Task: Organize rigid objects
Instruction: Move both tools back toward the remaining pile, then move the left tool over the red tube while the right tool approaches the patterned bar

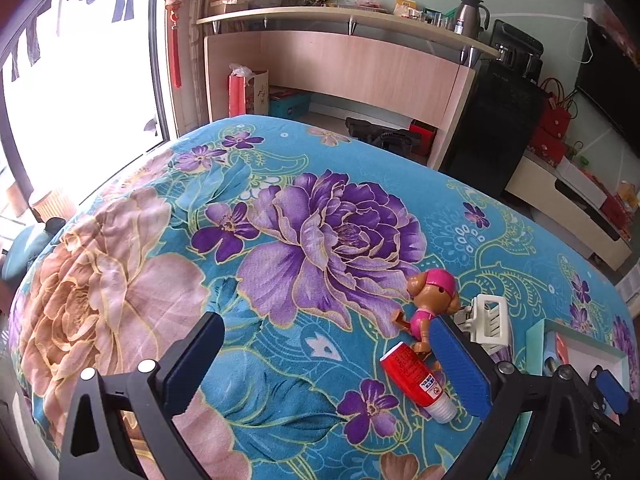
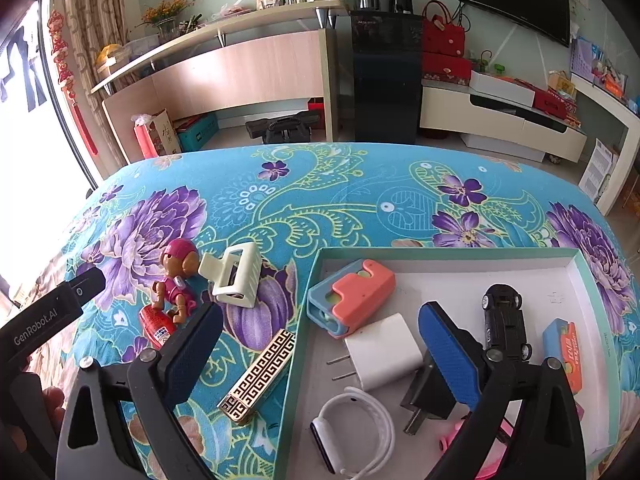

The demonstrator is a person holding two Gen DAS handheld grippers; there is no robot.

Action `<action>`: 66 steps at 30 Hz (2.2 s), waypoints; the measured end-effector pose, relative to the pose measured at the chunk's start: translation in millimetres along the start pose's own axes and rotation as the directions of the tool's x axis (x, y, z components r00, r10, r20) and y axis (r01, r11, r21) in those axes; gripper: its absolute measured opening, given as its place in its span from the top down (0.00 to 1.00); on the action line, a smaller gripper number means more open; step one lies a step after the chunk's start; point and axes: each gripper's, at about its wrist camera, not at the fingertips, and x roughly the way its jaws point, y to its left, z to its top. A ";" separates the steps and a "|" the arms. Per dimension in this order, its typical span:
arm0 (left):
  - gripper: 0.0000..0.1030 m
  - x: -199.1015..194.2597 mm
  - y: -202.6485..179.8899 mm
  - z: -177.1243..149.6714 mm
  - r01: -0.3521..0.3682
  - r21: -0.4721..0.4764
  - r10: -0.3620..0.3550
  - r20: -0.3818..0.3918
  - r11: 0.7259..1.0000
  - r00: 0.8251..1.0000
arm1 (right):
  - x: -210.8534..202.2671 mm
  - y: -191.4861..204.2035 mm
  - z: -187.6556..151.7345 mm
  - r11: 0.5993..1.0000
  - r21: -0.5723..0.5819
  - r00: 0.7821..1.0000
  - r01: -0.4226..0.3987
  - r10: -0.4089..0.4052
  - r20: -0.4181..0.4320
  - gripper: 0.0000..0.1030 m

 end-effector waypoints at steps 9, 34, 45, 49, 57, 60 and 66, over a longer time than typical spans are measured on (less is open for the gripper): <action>0.00 8.3 7.6 -7.1 -0.044 0.109 0.048 -0.034 0.993 0.998 | 11.9 32.1 -3.2 0.998 -0.031 0.998 -0.055 0.054 -0.043 0.04; 0.00 38.7 -47.0 -41.2 0.139 0.384 -0.065 -0.200 0.913 0.978 | 17.2 9.4 -4.9 0.999 0.036 0.997 -0.008 0.011 -0.073 0.04; 0.00 52.0 -59.3 -43.4 0.172 0.400 -0.090 -0.214 0.900 0.973 | 16.4 2.4 -5.4 0.999 0.053 0.997 -0.008 0.012 -0.075 0.04; 0.00 52.7 -64.5 -43.7 0.198 0.398 -0.113 -0.227 0.896 0.967 | 16.5 2.0 -5.6 0.998 0.055 0.997 -0.005 0.009 -0.076 0.04; 0.00 56.4 -69.8 -40.5 0.204 0.360 -0.126 -0.228 0.911 0.965 | 16.5 1.0 -5.6 0.999 0.054 0.997 0.000 0.004 -0.077 0.04; 0.00 56.9 -69.8 -39.9 0.206 0.344 -0.130 -0.232 0.916 0.964 | 16.1 0.8 -5.7 0.999 0.053 0.997 0.002 0.002 -0.078 0.04; 0.00 57.2 -74.4 -40.4 0.200 0.338 -0.126 -0.228 0.920 0.965 | 15.6 -0.1 -5.6 0.999 0.051 0.997 0.004 0.000 -0.077 0.04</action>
